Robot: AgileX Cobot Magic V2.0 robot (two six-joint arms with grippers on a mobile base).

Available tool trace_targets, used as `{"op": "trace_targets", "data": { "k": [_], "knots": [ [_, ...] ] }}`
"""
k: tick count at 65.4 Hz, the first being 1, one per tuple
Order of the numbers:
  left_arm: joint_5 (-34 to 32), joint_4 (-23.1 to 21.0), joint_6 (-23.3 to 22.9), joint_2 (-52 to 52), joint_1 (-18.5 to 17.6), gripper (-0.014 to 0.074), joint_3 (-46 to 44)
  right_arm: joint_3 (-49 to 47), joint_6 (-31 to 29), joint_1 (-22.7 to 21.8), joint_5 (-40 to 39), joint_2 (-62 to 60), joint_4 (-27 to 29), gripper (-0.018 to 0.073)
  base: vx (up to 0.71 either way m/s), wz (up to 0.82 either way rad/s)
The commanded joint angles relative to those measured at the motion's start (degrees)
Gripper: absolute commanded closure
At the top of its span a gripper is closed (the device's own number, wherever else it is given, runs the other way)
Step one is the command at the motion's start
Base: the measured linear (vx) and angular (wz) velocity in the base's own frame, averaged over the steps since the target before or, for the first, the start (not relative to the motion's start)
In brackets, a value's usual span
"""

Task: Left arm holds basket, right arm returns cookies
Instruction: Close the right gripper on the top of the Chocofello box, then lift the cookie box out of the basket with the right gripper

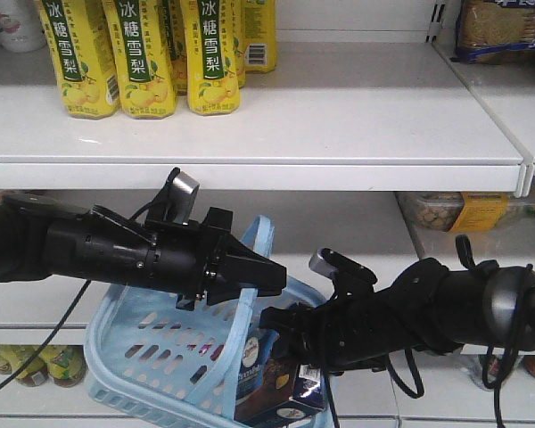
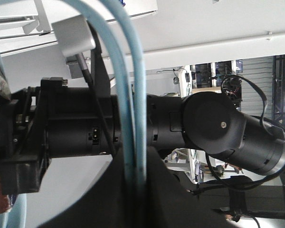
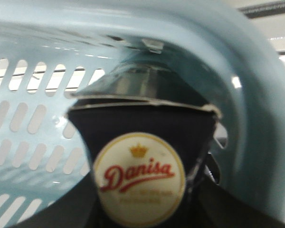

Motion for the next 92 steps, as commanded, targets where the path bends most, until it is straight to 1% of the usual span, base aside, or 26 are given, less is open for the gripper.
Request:
{"op": "trace_targets", "data": {
  "k": [1, 13, 29, 44, 53, 57, 63, 78, 85, 92],
  "knots": [
    [-0.19, -11.24, 2.83, -2.90, 0.62, 0.0599, -2.22, -0.94, -0.88, -0.24, -0.45, -4.57, -1.16, 0.0397, 0.00, 0.00],
    [-0.19, -11.24, 2.83, -2.90, 0.62, 0.0599, -2.22, -0.94, 0.55, -0.24, 1.68, -9.39, -5.68, 0.0395, 0.00, 0.00],
    [-0.19, -11.24, 2.83, -2.90, 0.62, 0.0599, -2.22, 0.86, 5.29, -0.24, 1.88, -16.17, -9.43, 0.0391, 0.00, 0.00],
    [-0.19, -11.24, 2.83, -2.90, 0.62, 0.0599, -2.22, 5.43, 5.70, -0.24, 1.19, -23.86, -10.39, 0.0391, 0.00, 0.00],
    [-0.19, -11.24, 2.83, -2.90, 0.62, 0.0599, -2.22, 6.59, 5.87, -0.24, 2.05, -30.75, -14.12, 0.0389, 0.00, 0.00],
    [-0.19, -11.24, 2.83, -2.90, 0.62, 0.0599, -2.22, 6.59, 7.01, -0.24, 3.01, -33.91, -16.77, 0.0387, 0.00, 0.00],
    [-0.19, -11.24, 2.83, -2.90, 0.62, 0.0599, -2.22, 6.59, 10.31, -0.29, 3.97, -38.81, -21.43, 0.0387, 0.00, 0.00],
    [-0.19, -11.24, 2.83, -2.90, 0.62, 0.0599, -2.22, 6.16, 20.92, -0.28, 5.34, -51.47, -37.16, 0.0387, 0.00, 0.00],
    [-0.19, -11.24, 2.83, -2.90, 0.62, 0.0599, -2.22, 4.12, 23.61, -0.28, 5.76, -55.75, -44.12, 0.0387, 0.00, 0.00],
    [-0.19, -11.24, 2.83, -2.90, 0.62, 0.0599, -2.22, -0.05, 26.30, -0.28, 6.36, -58.34, -50.60, 0.0387, 0.00, 0.00]
  ]
}}
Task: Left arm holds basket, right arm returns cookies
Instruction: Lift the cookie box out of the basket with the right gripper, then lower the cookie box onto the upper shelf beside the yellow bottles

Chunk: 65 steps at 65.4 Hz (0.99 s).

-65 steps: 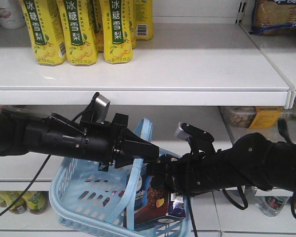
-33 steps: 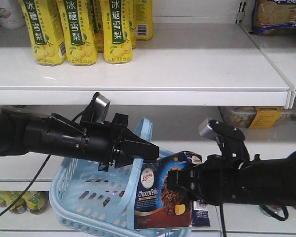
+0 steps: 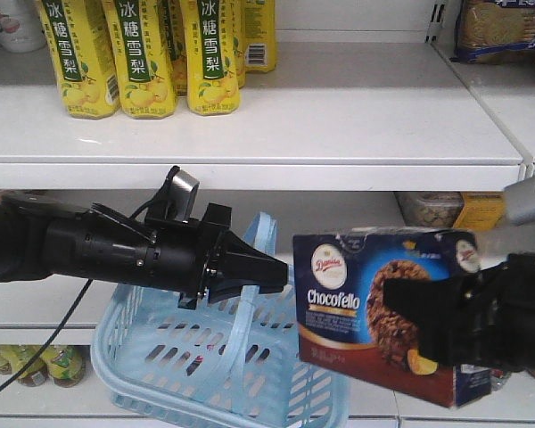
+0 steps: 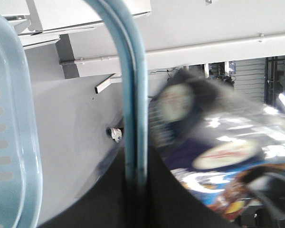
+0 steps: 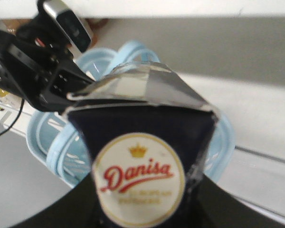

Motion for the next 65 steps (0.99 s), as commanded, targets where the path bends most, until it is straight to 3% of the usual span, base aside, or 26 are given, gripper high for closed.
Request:
{"op": "trace_targets", "data": {
  "k": [1, 12, 20, 35, 45, 51, 65],
  "knots": [
    [-0.89, -10.17, 2.88, -2.90, 0.62, 0.0599, -2.22, -5.85, 2.84, -0.22, -3.79, -2.58, -5.95, 0.0387, 0.00, 0.00],
    [-0.89, -10.17, 2.88, -2.90, 0.62, 0.0599, -2.22, -13.83, 8.61, -0.22, -2.24, -1.53, -17.47, 0.0387, 0.00, 0.00],
    [-0.89, -10.17, 2.88, -2.90, 0.62, 0.0599, -2.22, -19.22, 16.14, -0.22, -2.67, 1.76, -28.26, 0.0387, 0.00, 0.00],
    [-0.89, -10.17, 2.88, -2.90, 0.62, 0.0599, -2.22, -25.86, 35.03, -0.22, -2.56, 11.31, -49.71, 0.0384, 0.00, 0.00],
    [-0.89, -10.17, 2.88, -2.90, 0.62, 0.0599, -2.22, -28.13, 45.42, -0.53, -2.08, 17.92, -61.07, 0.0384, 0.00, 0.00],
    [-0.89, -10.17, 2.88, -2.90, 0.62, 0.0599, -2.22, -29.46, 49.21, -3.25, -2.14, 21.51, -61.81, 0.0384, 0.00, 0.00],
    [-0.89, -10.13, 2.88, -2.90, 0.62, 0.0599, -2.22, -32.67, 47.46, -11.37, -6.31, 28.46, -58.29, 0.0384, 0.00, 0.00]
  ]
}}
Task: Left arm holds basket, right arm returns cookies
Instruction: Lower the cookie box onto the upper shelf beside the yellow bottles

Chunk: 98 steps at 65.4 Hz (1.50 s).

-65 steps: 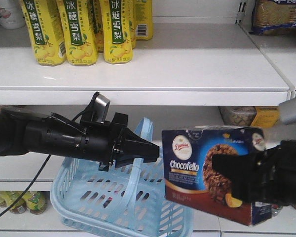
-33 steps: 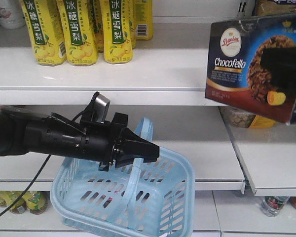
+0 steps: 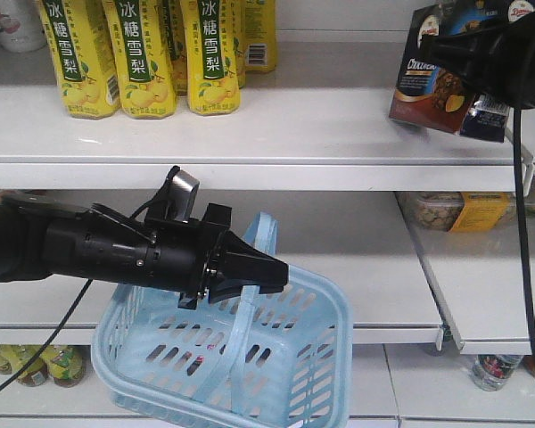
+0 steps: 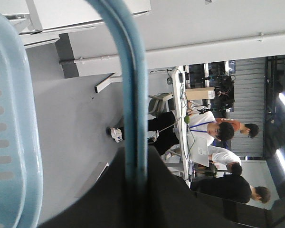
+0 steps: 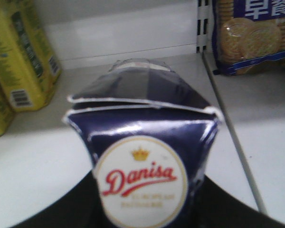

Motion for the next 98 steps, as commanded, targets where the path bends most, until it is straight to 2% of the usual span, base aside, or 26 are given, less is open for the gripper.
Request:
{"op": "trace_targets", "data": {
  "k": [1, 17, 34, 40, 55, 64, 84, 98],
  "knots": [
    [-0.91, -10.17, 2.88, -2.90, 0.62, 0.0599, -2.22, -2.70, -1.87, -3.16, -4.14, 1.69, 0.00, 0.0384, 0.00, 0.00],
    [-0.91, -10.17, 2.88, -2.90, 0.62, 0.0599, -2.22, -5.51, -4.27, -6.95, -5.10, 8.15, -0.23, 0.0384, 0.00, 0.00],
    [-0.91, -10.17, 2.88, -2.90, 0.62, 0.0599, -2.22, -6.85, -10.31, -6.96, -8.88, 11.31, -0.21, 0.0351, 0.00, 0.00],
    [-0.91, -10.17, 2.88, -2.90, 0.62, 0.0599, -2.22, -6.89, -11.28, -6.96, -8.67, 11.39, -0.21, 0.0290, 0.00, 0.00],
    [-0.91, -10.17, 2.88, -2.90, 0.62, 0.0599, -2.22, -6.89, -11.77, -6.96, -6.66, 11.39, 0.35, 0.0040, 0.00, 0.00],
    [-0.91, -10.17, 2.88, -2.90, 0.62, 0.0599, -2.22, -6.89, -11.77, -6.96, -3.35, 11.39, 2.23, -0.0042, 0.00, 0.00],
    [-0.91, -10.17, 2.88, -2.90, 0.62, 0.0599, -2.22, -6.44, -14.76, -4.33, -1.60, 8.52, 2.61, -0.0022, 0.00, 0.00],
    [-0.91, -10.17, 2.88, -2.90, 0.62, 0.0599, -2.22, -6.44, -14.29, -4.22, 3.35, 6.34, 2.40, -0.0020, 0.00, 0.00]
  ]
}}
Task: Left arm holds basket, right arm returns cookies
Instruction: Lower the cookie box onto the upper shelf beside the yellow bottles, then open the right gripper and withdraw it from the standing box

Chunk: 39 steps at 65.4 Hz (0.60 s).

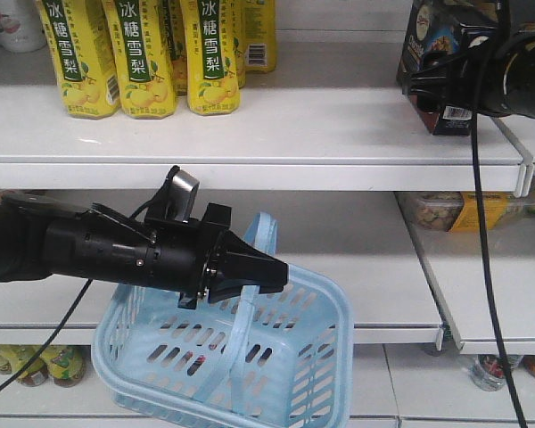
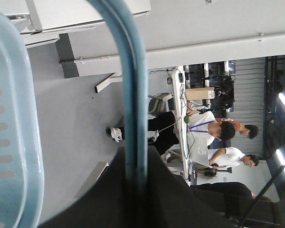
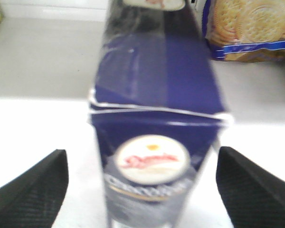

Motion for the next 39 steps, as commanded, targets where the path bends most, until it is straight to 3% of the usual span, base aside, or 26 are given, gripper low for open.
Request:
{"op": "trace_targets", "data": {
  "k": [1, 20, 39],
  "knots": [
    [-0.96, -10.17, 2.88, -2.90, 0.62, 0.0599, -2.22, -1.68, -0.32, -0.24, 0.06, -2.98, -1.66, -0.0020, 0.00, 0.00],
    [-0.96, -10.17, 2.88, -2.90, 0.62, 0.0599, -2.22, -1.66, -1.38, -0.13, 2.37, -7.15, 0.40, -0.0020, 0.00, 0.00],
    [-0.96, -10.17, 2.88, -2.90, 0.62, 0.0599, -2.22, 1.10, -7.03, -0.13, 3.80, -13.72, 5.84, -0.0020, 0.00, 0.00]
  ]
}}
